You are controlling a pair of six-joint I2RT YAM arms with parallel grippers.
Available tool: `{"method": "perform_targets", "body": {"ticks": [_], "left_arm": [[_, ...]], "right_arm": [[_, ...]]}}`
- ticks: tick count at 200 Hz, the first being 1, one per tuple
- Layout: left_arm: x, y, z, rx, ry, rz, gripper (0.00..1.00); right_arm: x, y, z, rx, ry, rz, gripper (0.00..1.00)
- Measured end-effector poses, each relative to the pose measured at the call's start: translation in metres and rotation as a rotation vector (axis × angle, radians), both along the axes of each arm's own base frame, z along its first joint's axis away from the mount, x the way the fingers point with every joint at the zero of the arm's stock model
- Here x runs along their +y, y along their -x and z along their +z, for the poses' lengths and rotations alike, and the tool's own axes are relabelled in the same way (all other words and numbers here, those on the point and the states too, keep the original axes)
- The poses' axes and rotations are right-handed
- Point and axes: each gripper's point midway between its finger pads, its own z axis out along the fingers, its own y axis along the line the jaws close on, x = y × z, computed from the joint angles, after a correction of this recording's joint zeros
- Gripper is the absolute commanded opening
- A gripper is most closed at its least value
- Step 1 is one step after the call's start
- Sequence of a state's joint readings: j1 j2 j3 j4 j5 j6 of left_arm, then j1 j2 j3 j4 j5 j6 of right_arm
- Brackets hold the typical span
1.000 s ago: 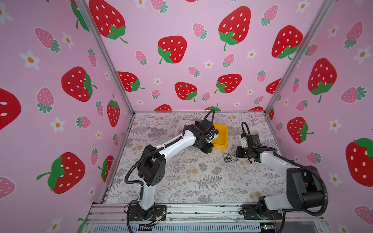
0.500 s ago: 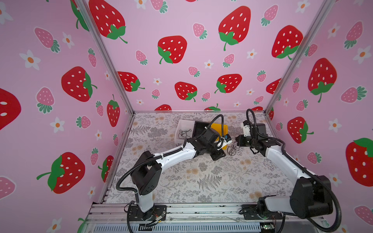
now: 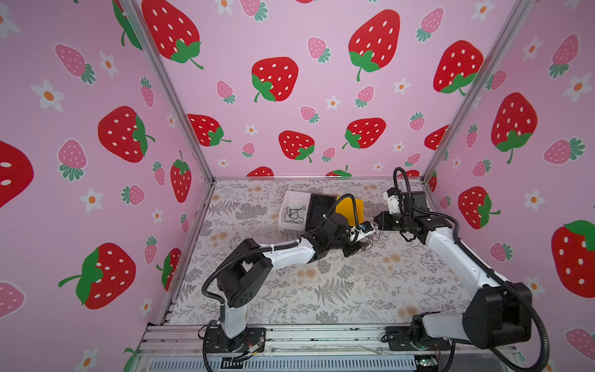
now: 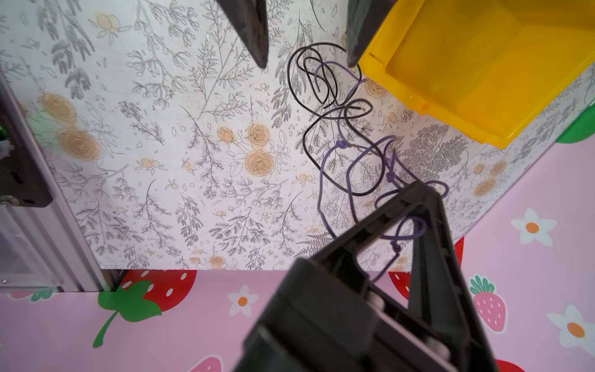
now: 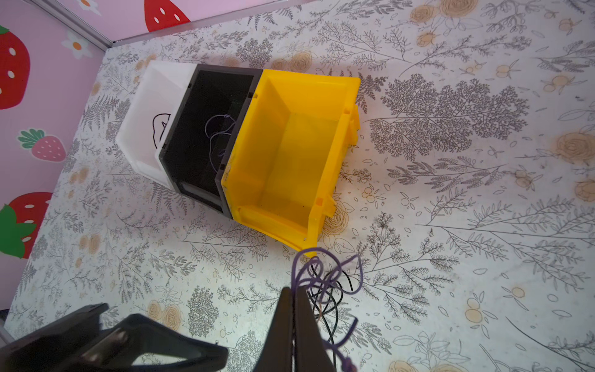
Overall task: Untangle and sort cables by color
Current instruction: Untie the cable.
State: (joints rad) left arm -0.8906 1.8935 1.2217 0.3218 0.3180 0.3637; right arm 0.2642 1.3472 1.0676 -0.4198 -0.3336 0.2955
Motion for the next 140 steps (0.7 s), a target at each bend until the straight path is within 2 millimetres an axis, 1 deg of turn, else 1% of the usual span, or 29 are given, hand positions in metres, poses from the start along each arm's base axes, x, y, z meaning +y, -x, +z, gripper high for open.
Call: {"method": "perform_targets", "body": {"ticks": [18, 36, 69, 122, 140], "left_arm": [[-0.004, -0.003, -0.006, -0.020, 0.002, 0.000, 0.41], [-0.008, -0.006, -0.009, -0.034, 0.005, 0.004, 0.42], [-0.018, -0.017, 0.000, -0.078, 0.022, 0.029, 0.42], [-0.017, -0.027, 0.007, -0.127, 0.031, 0.085, 0.42], [-0.017, -0.028, 0.007, -0.128, 0.031, 0.087, 0.40]], "right_arm": [[0.002, 0.000, 0.005, -0.004, -0.006, 0.007, 0.06], [0.003, 0.000, 0.007, -0.002, -0.008, 0.011, 0.06], [0.004, 0.004, 0.006, 0.014, -0.007, 0.017, 0.06], [0.005, 0.004, 0.010, 0.013, -0.009, 0.020, 0.06], [0.005, 0.005, 0.010, 0.015, -0.011, 0.022, 0.05]]}}
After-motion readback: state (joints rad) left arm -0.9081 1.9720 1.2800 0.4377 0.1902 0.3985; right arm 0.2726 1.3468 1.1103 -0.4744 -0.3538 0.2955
